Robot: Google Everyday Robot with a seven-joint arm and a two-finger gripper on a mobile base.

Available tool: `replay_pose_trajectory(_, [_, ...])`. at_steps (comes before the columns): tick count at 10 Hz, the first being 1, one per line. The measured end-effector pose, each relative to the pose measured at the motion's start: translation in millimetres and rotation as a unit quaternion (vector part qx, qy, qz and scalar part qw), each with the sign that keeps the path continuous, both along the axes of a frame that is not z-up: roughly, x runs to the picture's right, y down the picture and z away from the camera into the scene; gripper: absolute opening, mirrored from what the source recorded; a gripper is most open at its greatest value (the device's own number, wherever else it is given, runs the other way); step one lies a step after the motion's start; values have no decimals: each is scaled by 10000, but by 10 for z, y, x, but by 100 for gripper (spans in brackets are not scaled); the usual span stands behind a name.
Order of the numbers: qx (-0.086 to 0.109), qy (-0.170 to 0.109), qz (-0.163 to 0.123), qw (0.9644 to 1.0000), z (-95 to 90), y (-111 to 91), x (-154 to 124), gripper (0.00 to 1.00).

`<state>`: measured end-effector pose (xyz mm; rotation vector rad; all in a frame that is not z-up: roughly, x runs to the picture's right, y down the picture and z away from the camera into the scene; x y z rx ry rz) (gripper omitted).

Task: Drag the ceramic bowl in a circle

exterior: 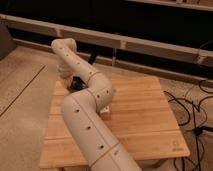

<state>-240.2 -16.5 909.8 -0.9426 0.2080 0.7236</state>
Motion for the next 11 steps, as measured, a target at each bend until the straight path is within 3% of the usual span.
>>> replay_pose_trajectory(11, [-3,-2,-30,10000,-3,7,-4,0])
